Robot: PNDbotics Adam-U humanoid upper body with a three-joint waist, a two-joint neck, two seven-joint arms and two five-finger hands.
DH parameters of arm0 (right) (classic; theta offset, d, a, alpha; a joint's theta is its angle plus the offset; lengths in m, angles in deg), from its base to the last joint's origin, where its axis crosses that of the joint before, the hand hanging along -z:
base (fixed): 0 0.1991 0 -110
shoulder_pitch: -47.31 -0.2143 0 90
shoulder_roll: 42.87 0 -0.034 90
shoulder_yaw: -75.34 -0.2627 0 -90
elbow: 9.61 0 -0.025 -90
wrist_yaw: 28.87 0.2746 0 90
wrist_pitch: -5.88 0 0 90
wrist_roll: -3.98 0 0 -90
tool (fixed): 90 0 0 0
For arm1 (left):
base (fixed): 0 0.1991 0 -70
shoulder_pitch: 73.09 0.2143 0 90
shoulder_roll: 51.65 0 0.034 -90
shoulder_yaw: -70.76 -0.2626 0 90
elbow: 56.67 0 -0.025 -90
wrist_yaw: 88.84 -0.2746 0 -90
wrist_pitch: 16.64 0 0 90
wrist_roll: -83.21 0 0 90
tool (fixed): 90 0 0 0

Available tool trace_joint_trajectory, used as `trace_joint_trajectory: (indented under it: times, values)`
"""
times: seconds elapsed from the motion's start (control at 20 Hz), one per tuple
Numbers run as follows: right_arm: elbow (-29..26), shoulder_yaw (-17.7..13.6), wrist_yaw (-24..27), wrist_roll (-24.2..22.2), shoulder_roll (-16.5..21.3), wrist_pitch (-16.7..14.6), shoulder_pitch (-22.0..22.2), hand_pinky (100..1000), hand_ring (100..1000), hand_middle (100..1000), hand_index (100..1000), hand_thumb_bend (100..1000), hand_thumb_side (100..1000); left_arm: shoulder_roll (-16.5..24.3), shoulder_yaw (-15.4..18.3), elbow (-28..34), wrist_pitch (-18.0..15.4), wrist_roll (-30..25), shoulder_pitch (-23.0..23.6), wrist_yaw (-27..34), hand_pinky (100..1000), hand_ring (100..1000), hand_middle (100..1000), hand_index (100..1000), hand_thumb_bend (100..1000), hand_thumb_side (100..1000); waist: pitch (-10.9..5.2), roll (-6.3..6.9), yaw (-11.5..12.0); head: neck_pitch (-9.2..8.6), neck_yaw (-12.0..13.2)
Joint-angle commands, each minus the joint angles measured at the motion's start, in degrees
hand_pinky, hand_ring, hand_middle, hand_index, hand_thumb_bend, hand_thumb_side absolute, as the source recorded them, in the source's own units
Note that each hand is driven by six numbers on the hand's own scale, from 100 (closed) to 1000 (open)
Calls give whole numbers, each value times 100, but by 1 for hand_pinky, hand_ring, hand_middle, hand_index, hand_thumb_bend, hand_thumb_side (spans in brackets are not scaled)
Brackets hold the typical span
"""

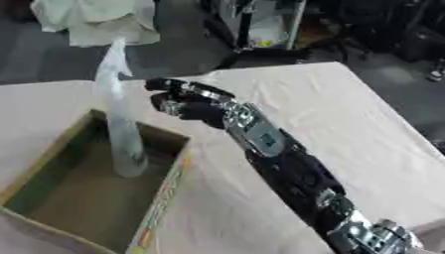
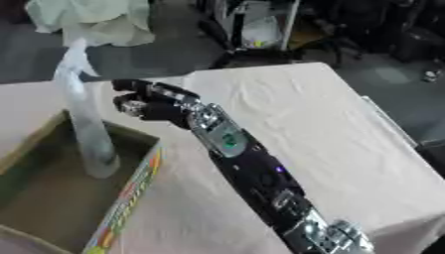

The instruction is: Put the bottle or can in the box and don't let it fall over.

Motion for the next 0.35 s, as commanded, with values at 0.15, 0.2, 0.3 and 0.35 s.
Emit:
trace_joint_trajectory:
  times: [0.15,0.2,0.3,0.35]
  values:
    - [-292,-399,388,563,500,1,136,918,1000,1000,1000,100,470,186,38,49,-43,-34,5,-79,1000,968,1000,813,188,831,-112,29,-41,-200,-91]
    - [-294,-473,463,678,562,-4,194,912,1000,1000,997,100,470,190,39,48,-50,-38,10,-84,1000,967,1000,813,187,832,-111,31,-48,-221,-82]
    - [-281,-635,597,919,689,-23,314,901,990,1000,989,100,470,196,40,45,-56,-45,19,-93,1000,967,1000,813,186,832,-105,33,-59,-255,-61]
    - [-273,-728,663,1056,761,-47,379,896,986,1000,984,100,470,199,36,44,-59,-54,22,-98,1000,967,1000,813,185,832,-101,34,-62,-266,-49]
